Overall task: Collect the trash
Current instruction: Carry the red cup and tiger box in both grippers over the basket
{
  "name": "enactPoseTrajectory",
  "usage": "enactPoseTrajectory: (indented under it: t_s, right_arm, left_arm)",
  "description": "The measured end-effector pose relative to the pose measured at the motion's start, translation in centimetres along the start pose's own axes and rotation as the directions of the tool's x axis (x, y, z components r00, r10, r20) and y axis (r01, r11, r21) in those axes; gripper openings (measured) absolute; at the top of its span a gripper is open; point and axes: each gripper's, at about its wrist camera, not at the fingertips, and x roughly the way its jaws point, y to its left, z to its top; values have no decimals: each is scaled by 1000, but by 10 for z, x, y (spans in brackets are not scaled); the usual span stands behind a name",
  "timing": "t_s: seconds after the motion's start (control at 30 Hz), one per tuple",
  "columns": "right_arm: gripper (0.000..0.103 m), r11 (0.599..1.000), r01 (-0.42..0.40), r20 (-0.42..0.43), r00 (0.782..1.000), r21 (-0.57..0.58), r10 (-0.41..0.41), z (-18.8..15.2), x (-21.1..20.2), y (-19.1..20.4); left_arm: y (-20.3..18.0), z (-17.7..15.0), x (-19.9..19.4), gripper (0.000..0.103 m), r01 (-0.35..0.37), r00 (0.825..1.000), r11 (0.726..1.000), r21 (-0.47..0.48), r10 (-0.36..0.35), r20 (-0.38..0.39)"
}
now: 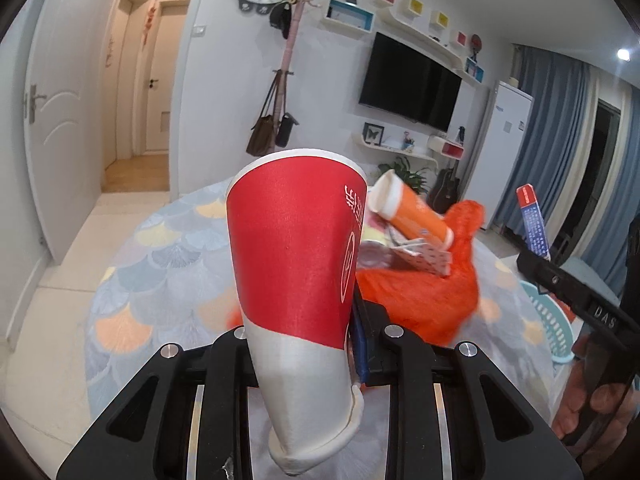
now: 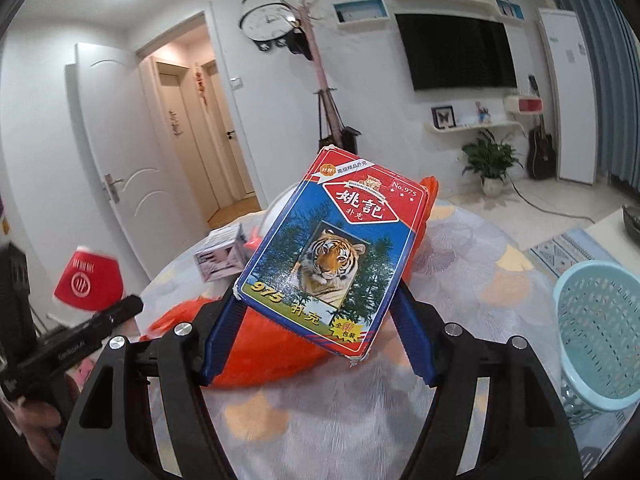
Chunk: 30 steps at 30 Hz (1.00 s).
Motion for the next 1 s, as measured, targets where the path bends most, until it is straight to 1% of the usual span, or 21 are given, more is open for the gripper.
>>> enactPoseTrajectory:
  t_s: [0.13,0.27,0.7,1.0]
  right_arm:
    - [67,1000,-3,16,1000,-31,4,-6,-17,5]
    - [67,999,-5,25,1000,-46,7,-8,-30,6]
    - [67,998,-7,26,1000,-64,9,-16,-48,6]
    - [67,999,17,22,1000,-50,-15,-20,-57,-9]
  left_arm:
    - [-9,2,-14,25,-3,1000,1000,13,3,17]
    - [-17,3,-25,25,-25,999,999,25,24,23]
    - [-39,-9,-46,25,-61,998,997,52,60,26]
    - [-63,-10,-48,25,-32,999,995,98,30,28]
